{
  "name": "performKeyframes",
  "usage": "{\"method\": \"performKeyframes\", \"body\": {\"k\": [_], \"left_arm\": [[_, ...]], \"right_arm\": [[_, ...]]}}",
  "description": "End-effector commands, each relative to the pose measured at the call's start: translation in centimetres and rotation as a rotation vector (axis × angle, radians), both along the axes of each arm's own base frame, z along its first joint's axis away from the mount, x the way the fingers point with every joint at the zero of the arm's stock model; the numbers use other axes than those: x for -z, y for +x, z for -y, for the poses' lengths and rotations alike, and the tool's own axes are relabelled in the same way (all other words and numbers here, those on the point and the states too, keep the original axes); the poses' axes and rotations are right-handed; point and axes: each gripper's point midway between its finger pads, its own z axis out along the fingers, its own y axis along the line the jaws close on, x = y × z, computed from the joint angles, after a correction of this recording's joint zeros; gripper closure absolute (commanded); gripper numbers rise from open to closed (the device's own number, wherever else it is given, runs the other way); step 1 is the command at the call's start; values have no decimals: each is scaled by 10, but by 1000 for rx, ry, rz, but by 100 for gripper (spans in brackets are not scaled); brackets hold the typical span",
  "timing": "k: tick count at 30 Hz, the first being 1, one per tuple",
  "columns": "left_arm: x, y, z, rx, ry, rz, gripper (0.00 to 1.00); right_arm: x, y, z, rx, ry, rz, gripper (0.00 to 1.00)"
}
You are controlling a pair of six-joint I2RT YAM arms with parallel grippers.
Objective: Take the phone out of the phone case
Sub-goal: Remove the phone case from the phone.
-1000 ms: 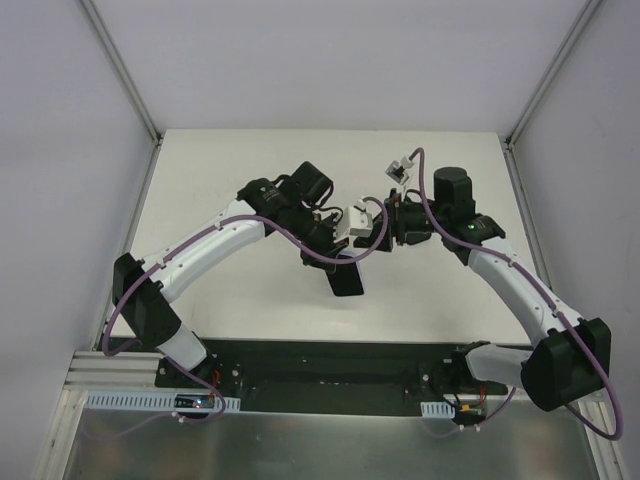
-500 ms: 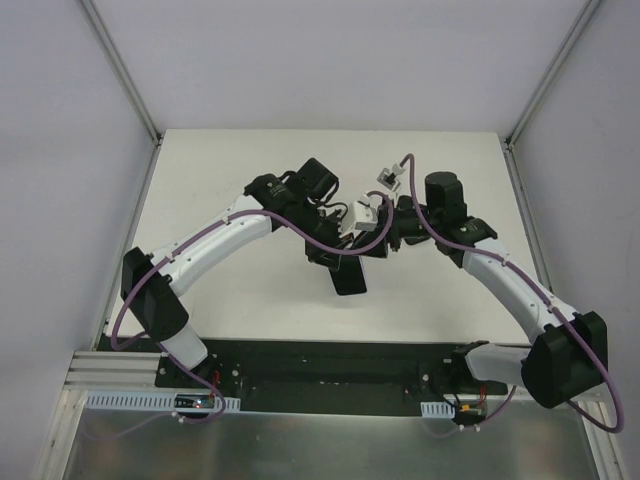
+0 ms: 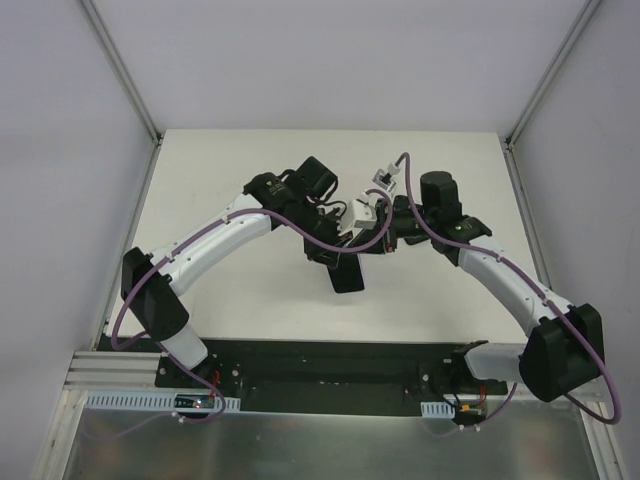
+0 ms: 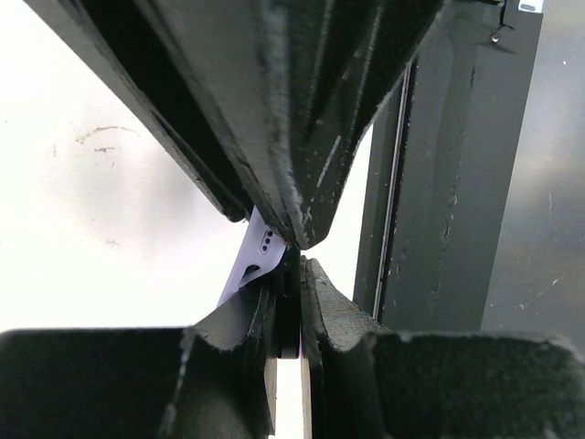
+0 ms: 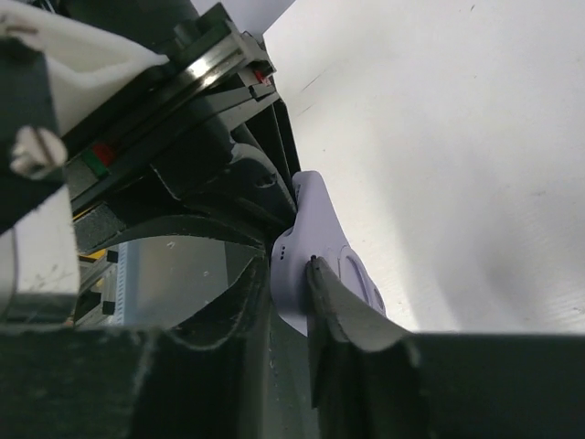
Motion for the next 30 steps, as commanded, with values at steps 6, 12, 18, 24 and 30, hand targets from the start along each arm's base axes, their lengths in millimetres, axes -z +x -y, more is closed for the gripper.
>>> {"method": "performKeyframes", "body": {"k": [6, 12, 18, 24, 30], "left_arm": [[-33, -1, 3, 35, -82, 102, 100], [-41, -2, 3, 57, -76, 189, 100], [-43, -7, 7, 97, -50, 285, 100], [-46, -11, 8, 112, -43, 327, 100], [-42, -10, 6, 114, -28, 339, 100]], "right_arm": [[-2, 14, -2, 14, 29, -64, 100], [7, 29, -2, 64, 10, -135, 100], [12, 42, -3, 88, 26, -211, 100], [16, 48, -2, 108, 24, -241, 100], [13, 50, 1, 121, 11, -205, 100]]}}
